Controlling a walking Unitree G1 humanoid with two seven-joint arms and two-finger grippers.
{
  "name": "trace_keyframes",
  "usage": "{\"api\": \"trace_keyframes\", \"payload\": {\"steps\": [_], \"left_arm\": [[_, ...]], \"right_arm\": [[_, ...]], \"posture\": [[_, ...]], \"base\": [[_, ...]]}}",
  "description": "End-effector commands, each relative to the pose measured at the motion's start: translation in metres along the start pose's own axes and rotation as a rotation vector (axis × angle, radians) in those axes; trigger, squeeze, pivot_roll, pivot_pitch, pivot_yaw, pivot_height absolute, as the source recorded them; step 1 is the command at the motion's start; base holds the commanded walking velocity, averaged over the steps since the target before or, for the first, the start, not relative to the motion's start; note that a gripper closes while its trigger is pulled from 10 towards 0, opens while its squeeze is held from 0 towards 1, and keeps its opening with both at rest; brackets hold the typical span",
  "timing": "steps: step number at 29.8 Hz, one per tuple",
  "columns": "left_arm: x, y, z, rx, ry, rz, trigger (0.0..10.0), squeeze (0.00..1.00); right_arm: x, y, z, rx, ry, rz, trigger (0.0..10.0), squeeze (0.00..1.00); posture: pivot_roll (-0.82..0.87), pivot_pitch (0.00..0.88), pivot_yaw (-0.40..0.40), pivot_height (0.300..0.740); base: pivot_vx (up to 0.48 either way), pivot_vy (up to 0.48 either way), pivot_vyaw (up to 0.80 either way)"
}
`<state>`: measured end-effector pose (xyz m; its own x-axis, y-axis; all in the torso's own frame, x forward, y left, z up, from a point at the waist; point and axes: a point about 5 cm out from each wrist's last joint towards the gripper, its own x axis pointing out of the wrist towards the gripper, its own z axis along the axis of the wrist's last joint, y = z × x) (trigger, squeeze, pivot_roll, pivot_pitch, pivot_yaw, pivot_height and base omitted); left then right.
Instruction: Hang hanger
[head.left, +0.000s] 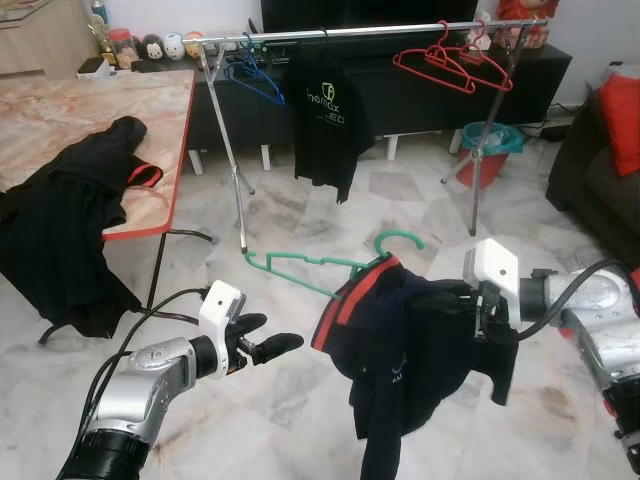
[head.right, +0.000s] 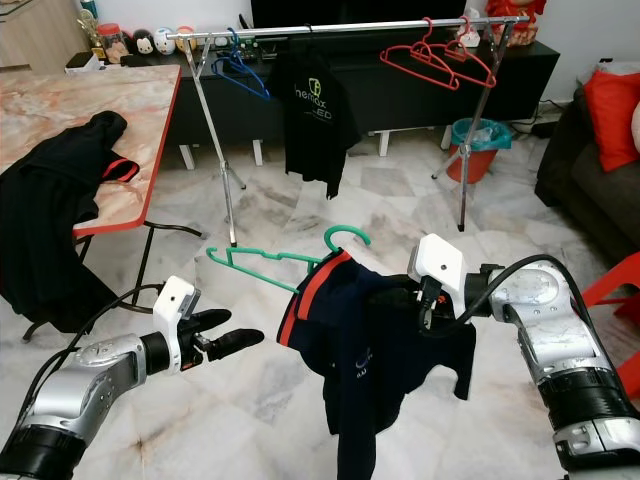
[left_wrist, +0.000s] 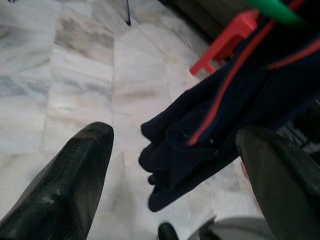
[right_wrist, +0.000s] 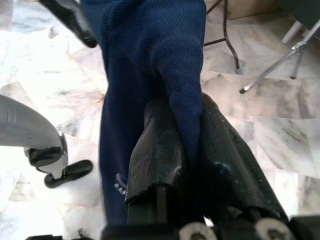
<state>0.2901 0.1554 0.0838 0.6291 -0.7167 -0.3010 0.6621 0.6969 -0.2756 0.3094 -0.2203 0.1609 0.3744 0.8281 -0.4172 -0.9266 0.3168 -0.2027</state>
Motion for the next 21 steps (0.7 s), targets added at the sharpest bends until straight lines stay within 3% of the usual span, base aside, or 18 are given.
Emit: {"api": "trace_keyframes", "payload": {"steps": [1, 6, 7, 8, 12, 15, 16, 21], "left_arm": [[0.002, 0.003, 0.003, 0.002, -0.016, 0.022, 10.0, 0.0], [0.007, -0.002, 0.004, -0.022, -0.067, -0.018, 10.0, 0.0], [0.007, -0.002, 0.004, -0.022, -0.067, -0.018, 10.0, 0.96], [0.007, -0.003, 0.004, -0.018, -0.072, -0.026, 10.0, 1.0], [0.009, -0.005, 0.002, -0.022, -0.08, -0.032, 10.0, 1.0], [0.009, -0.006, 0.002, 0.024, -0.081, -0.044, 10.0, 1.0], [0.009, -0.007, 0.002, 0.027, -0.082, -0.05, 10.0, 0.0], [0.01, -0.009, -0.001, 0.063, -0.043, -0.078, 10.0, 0.0]], "right_arm": [[-0.001, -0.004, 0.013, -0.042, -0.031, 0.008, 10.0, 0.0], [0.001, -0.004, 0.018, -0.056, -0.033, 0.048, 10.0, 0.0], [0.001, -0.004, 0.018, -0.056, -0.033, 0.048, 10.0, 0.0], [0.003, -0.004, 0.019, -0.059, -0.034, 0.056, 10.0, 0.0], [0.009, -0.002, 0.021, -0.064, -0.042, 0.087, 10.0, 0.0], [0.012, 0.0, 0.021, -0.066, -0.042, 0.104, 10.0, 0.0], [0.013, 0.0, 0.021, -0.067, -0.042, 0.107, 10.0, 0.0], [0.018, 0.001, 0.023, -0.074, -0.047, 0.128, 10.0, 0.0]], "posture": [[0.02, 0.021, 0.008, 0.74], [0.02, 0.019, 0.008, 0.74], [0.02, 0.019, 0.008, 0.74], [0.02, 0.016, 0.008, 0.74], [0.02, 0.013, 0.007, 0.74], [0.02, 0.012, 0.008, 0.74], [0.02, 0.012, 0.008, 0.74], [0.01, 0.003, 0.006, 0.74]], "base": [[0.0, 0.0, 0.0], [0.0, 0.0, 0.0], [0.0, 0.0, 0.0], [0.0, 0.0, 0.0], [0.0, 0.0, 0.0], [0.0, 0.0, 0.0], [0.0, 0.0, 0.0], [0.0, 0.0, 0.0]]}}
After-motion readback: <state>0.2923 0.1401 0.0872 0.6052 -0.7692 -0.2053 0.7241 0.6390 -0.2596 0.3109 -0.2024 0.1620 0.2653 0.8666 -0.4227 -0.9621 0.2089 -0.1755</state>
